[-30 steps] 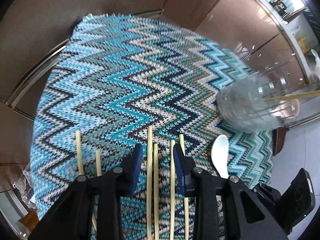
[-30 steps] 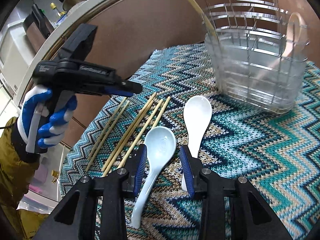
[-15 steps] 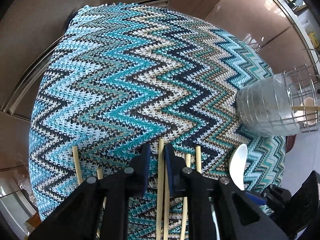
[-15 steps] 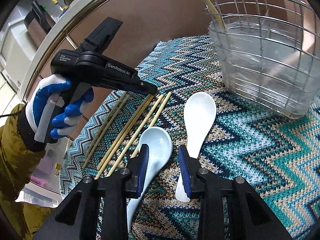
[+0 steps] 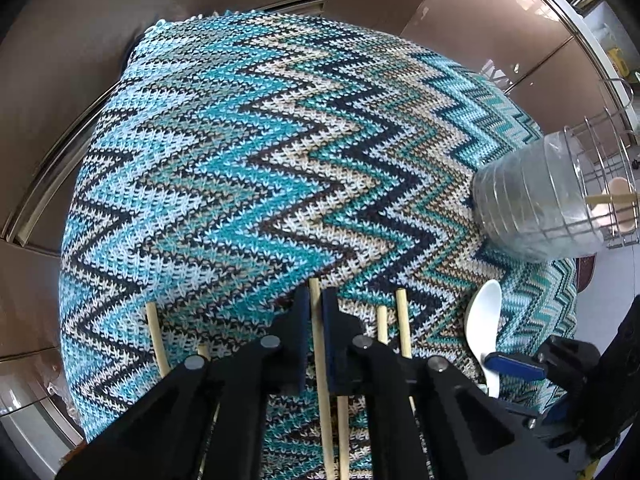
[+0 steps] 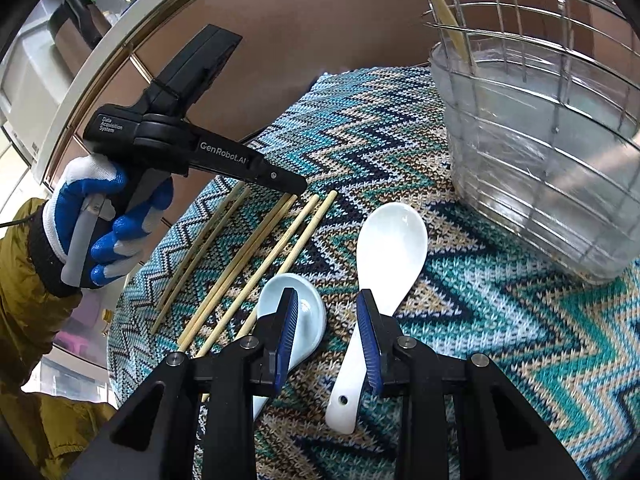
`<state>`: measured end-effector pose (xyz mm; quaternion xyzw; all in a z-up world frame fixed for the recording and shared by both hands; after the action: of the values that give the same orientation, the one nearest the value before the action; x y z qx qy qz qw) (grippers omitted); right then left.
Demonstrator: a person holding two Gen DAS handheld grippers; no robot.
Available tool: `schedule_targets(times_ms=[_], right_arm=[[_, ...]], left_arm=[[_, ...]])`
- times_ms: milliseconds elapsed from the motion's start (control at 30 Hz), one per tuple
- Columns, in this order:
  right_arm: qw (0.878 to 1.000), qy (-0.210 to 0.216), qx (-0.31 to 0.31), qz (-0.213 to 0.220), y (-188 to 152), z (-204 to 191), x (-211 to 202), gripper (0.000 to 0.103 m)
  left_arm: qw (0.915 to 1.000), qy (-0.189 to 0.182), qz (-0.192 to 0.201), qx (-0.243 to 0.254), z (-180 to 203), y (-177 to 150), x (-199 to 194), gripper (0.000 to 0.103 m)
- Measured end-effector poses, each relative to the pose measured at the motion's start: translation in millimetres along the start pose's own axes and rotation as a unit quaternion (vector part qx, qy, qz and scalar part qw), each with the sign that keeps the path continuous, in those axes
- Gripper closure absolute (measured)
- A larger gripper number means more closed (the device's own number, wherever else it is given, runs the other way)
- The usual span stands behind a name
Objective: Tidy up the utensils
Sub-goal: 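Close the right gripper on the light blue spoon while the left gripper grasps a chopstick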
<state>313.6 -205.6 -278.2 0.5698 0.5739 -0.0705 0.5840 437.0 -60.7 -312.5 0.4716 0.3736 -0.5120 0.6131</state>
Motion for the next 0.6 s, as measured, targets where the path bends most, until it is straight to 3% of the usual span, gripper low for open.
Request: schedule_targets(times_ms=[367,600], right_arm=[[0.999,0.007,-0.037,-0.027,4.3,-9.7,15.7,0.072],[0.997,0.01,-0.059,-0.055,7.0,-11.6,25.7,0.089]], left_arm=[[0.9999,-0.01,0.007,0.012,-1.9,-7.9,1.3,0.099],[0.9998,-0.013,0.011,0.008,-7.1,-13.4,1.1,0.099]])
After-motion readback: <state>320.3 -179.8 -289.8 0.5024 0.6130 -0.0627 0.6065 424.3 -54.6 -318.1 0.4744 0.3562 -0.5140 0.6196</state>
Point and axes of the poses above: each gripper's, at about its wrist camera, not at the fingertips, and x roughly the way its jaws point, z to its right, y to its top, the point moved 4 cm from there along x, roughly the way its jaws point, and after that the axes turned 7 degrees about -x, right-handed, at the moved point
